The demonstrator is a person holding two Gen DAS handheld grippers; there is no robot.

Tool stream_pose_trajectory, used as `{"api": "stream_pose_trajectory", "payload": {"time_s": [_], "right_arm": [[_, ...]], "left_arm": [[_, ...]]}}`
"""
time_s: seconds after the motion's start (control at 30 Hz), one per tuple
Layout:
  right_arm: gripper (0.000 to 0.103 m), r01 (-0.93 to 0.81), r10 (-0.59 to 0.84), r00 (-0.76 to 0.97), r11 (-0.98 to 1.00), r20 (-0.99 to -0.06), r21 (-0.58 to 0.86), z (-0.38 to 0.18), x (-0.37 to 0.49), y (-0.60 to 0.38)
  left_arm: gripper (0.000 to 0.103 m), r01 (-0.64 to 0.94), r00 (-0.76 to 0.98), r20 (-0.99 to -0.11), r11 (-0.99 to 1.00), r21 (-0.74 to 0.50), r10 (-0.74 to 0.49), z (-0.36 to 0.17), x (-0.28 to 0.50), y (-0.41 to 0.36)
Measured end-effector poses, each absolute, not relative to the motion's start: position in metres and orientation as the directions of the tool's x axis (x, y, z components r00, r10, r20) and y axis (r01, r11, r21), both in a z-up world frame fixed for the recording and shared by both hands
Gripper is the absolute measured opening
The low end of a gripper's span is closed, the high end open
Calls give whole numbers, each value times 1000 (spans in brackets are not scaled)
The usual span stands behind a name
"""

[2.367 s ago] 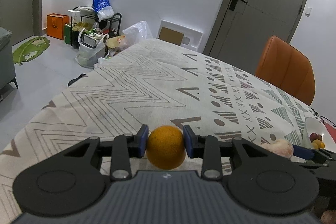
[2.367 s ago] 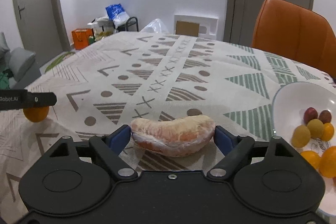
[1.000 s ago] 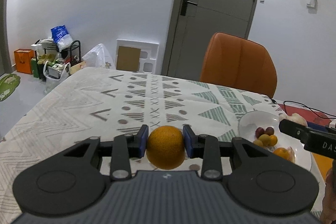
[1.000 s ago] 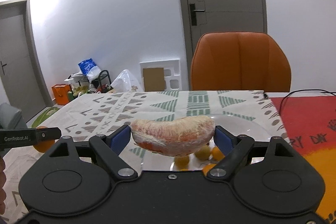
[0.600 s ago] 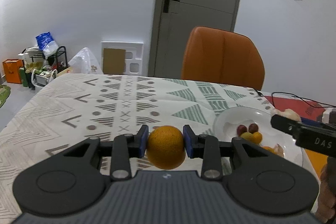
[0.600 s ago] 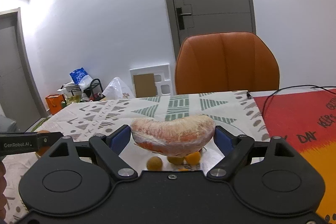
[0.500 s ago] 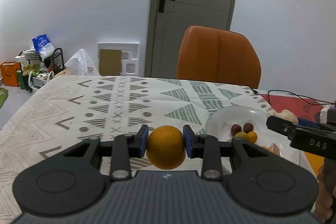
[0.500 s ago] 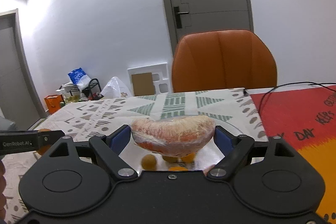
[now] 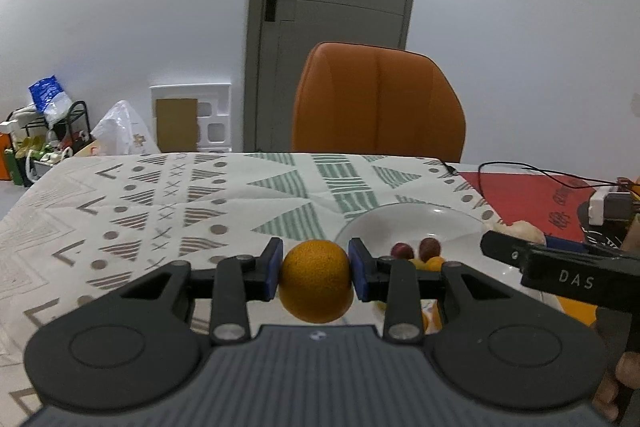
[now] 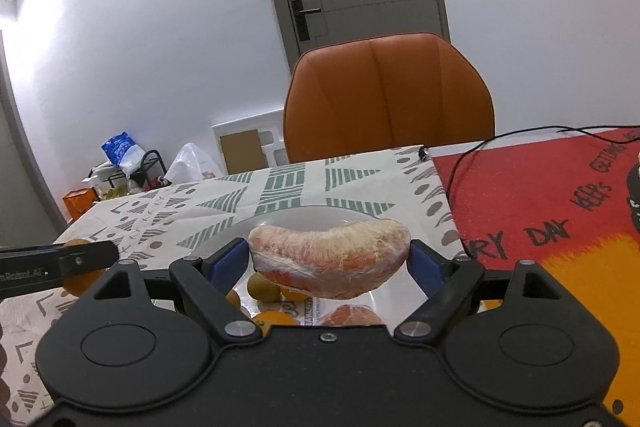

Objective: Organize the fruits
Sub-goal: 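Carry the orange and pomelo segment to the white plate and release both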

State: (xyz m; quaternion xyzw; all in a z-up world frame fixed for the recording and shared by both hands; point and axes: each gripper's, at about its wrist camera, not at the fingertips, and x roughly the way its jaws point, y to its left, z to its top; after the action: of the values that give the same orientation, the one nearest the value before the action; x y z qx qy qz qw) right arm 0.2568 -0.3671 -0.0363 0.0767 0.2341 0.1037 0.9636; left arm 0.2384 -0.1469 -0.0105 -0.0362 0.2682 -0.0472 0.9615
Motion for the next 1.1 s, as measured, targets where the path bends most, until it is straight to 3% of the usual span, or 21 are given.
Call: {"api": "stream_pose_trajectory", "payload": {"time_s": [0.43,0.8,1.1], "right_arm": [[83,-156,228,867,969,-443,192,-36,258,-371],[88,-164,225,854,972,-470,167,-40,261,-365],[94,-171,230,878,970,-421,173,-25,248,-363]], "left_arm": [[36,137,853,-497,987,-79,-158,-9,243,-172],[38,36,845,-527,994,-108,-88,-13,225,-133],[65,-54,870,-492,991,-122,-13,0,193,-90]]}}
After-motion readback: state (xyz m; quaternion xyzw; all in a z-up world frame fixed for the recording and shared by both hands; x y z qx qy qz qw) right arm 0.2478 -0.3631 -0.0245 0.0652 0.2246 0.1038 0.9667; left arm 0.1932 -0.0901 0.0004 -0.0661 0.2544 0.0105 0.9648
